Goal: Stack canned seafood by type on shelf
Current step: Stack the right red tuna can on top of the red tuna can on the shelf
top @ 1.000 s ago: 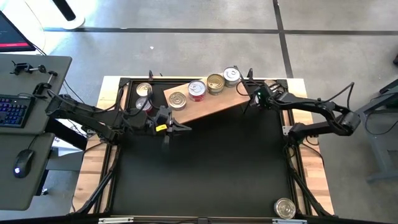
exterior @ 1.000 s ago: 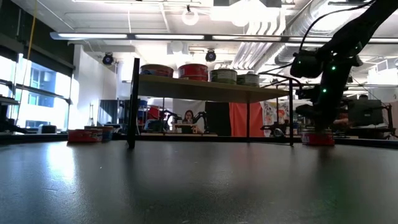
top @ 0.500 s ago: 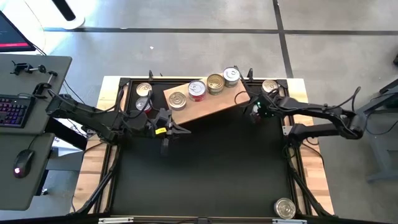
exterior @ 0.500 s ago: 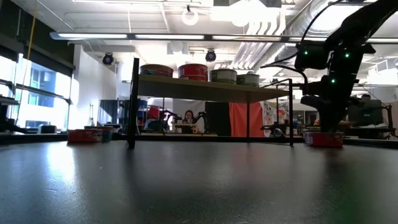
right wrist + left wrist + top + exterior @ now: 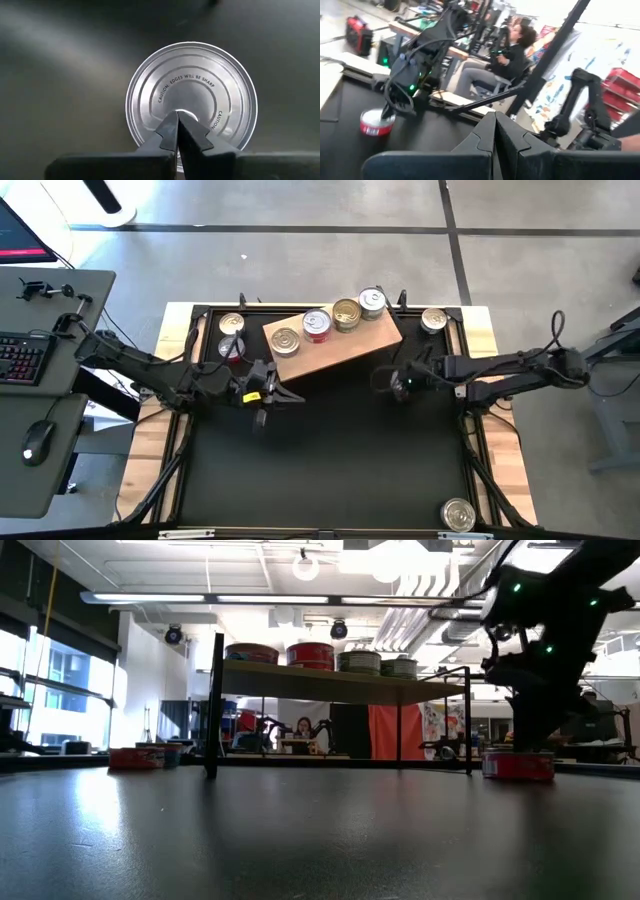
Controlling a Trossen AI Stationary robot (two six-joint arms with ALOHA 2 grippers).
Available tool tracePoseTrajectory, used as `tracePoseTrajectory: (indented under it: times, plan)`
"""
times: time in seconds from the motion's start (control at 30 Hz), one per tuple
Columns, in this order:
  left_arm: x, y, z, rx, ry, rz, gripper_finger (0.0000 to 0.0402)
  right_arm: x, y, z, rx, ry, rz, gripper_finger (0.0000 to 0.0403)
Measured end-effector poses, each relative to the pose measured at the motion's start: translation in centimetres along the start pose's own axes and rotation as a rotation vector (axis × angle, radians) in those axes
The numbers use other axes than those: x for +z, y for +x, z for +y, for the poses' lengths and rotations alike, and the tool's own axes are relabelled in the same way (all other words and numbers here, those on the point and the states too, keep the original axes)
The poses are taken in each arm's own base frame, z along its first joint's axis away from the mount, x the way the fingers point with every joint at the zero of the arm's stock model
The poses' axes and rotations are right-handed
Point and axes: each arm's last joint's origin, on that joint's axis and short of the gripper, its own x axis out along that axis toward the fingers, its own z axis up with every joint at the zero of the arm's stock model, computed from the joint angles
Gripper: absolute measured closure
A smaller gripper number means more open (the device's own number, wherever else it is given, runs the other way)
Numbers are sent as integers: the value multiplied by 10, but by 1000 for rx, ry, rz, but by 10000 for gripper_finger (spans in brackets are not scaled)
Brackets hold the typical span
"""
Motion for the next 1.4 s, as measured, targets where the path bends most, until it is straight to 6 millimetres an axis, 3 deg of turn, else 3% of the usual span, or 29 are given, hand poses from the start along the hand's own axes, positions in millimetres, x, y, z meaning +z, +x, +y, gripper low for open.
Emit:
tracePoseTrajectory:
  times: [0.3, 0.53, 0.67, 0.8, 0.93, 1.07, 1.17, 1.4]
  plan:
    - [-5, -20, -23, -205, 10, 114, 402, -33, -6, 56, 312, -102, -69, 403]
    - [-30, -32, -28, -134, 60, 321, 402, -50, 24, 103, 465, -54, -88, 403]
    - [-39, -35, -24, -46, 20, 394, 402, -45, 29, 140, 489, -77, -92, 403]
    - [-38, -34, -25, -64, 62, 382, 401, -26, 2, 169, 496, -200, -108, 403]
    - [-37, -34, -24, -77, 152, 376, 401, -17, -19, 165, 292, -307, -30, 403]
    - [-34, -32, -20, -75, 235, 360, 401, -5, -38, 146, 28, -255, -27, 403]
    - [-32, -30, -16, -47, 277, 343, 401, 4, -35, 127, -165, -186, -35, 403]
    - [-23, -25, -5, 11, 267, 290, 401, 16, -5, 94, -284, -51, -7, 403]
